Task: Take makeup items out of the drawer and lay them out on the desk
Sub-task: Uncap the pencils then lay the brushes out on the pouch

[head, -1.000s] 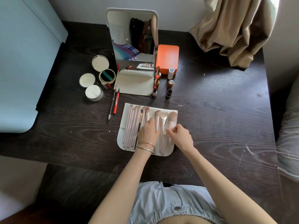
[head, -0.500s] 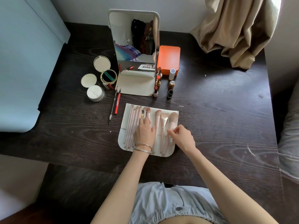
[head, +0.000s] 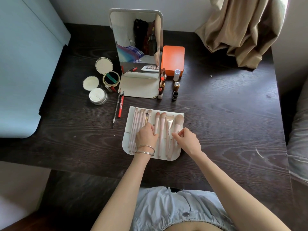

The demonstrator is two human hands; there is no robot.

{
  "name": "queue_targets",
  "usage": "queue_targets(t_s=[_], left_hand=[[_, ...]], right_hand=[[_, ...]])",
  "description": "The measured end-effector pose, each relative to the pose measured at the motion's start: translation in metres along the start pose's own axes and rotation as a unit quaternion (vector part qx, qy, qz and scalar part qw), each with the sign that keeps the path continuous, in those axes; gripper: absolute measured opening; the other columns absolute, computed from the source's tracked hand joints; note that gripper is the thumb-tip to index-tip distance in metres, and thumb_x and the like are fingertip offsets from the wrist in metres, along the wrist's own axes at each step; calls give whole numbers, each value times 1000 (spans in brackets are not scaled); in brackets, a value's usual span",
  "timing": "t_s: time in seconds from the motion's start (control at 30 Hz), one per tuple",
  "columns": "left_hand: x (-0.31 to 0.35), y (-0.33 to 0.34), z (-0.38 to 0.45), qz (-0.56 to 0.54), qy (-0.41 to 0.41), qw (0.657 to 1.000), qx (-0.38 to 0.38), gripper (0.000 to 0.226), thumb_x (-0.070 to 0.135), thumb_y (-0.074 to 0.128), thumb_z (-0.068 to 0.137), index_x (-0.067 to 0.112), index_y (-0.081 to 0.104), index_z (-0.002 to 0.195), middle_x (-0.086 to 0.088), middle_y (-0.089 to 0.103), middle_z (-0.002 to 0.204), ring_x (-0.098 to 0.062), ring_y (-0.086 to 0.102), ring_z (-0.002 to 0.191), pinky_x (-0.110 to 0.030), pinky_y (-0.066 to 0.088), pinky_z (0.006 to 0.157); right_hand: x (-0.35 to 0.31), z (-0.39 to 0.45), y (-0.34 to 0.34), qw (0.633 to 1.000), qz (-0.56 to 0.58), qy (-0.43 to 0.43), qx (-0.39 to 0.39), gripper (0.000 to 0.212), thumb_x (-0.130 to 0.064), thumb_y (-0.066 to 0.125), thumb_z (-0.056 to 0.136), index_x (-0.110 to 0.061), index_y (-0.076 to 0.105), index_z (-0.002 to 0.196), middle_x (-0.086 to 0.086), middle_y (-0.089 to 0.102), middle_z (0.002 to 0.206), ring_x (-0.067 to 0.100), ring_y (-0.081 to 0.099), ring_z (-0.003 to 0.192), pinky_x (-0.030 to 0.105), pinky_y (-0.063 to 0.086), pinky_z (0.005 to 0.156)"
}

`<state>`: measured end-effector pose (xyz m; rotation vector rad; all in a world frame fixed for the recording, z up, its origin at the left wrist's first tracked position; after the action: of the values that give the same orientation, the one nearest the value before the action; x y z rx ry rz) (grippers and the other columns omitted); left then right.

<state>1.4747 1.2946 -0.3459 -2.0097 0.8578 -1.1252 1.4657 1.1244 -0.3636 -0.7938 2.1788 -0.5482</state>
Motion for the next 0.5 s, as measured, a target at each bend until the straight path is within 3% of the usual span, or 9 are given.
queue_targets(t_s=[0.3,0.5], left_hand=[[1,6,-1,-7,12,1000,-9,19,24,68,82,15,56,93,-2,63,86,-19,61,81,-30,52,69],[-9,-11,-1,53,31,996,68,15,17,55,90,12,54,104,-6,53,108,-24,57,94,-33,48,69]], right_hand=[[0,0,1,1000,-2,4,1,34,-49,53,87,-16,51,93,4,65,96,25,59,93,38,46,78],[1,1,0,1000,-7,8,7,35,-51,54,86,-16,52,94,3,66,96,25,60,94,40,48,81]])
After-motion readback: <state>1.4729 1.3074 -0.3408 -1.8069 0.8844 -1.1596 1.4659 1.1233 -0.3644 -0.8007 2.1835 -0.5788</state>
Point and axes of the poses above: each hand's wrist, its own z-axis towards the middle knuckle, its own y-axis out of the palm, x = y × z, the point moved 4 cm from there along z, towards the middle knuckle
